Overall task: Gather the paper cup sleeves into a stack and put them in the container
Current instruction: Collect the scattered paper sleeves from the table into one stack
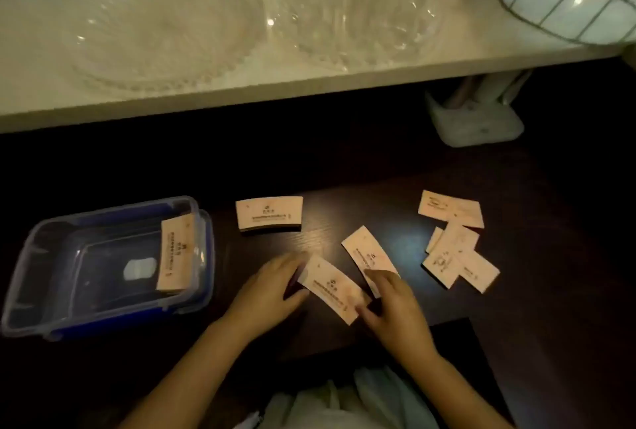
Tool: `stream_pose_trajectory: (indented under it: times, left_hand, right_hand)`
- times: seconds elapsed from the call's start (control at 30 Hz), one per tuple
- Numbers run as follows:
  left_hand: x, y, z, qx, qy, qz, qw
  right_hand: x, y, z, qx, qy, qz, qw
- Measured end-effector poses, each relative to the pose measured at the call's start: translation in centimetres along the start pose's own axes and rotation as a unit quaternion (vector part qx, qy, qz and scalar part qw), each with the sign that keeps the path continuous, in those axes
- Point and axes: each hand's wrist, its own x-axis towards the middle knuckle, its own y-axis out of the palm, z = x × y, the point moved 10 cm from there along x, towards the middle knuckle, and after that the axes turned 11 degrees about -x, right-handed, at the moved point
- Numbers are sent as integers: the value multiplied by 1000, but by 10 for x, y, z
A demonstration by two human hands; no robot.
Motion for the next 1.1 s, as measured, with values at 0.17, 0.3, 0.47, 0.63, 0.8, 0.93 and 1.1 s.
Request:
stream_pose_trajectory:
  times: [0.17, 0.3, 0.47, 0.63, 0.8, 0.93, 1.1]
  left_hand:
    - [35, 42, 5, 175, 43, 108, 978]
    - [36, 55, 16, 245, 54, 114, 961]
    - [24, 51, 19, 231, 39, 58, 970]
    - [9, 42, 23, 185, -2, -2, 983]
    - [-21, 34, 33, 145, -27, -60, 987]
    - [-44, 29, 37, 19, -30, -91, 995]
    - [-43, 2, 54, -276, -146, -196, 929]
  right_hand:
    - [-6, 27, 31, -148, -101, -9, 984]
    - [-12, 37, 42, -230, -145, -37, 962]
    - [-18, 42, 37, -211, -171, -48, 961]
    - [-13, 37, 23, -44, -127, -40, 990]
    - [-15, 41, 28, -25, -135, -21, 990]
    - [-17, 55, 37, 90, -88, 20, 992]
    - [-1, 63, 11, 340, 137, 51, 929]
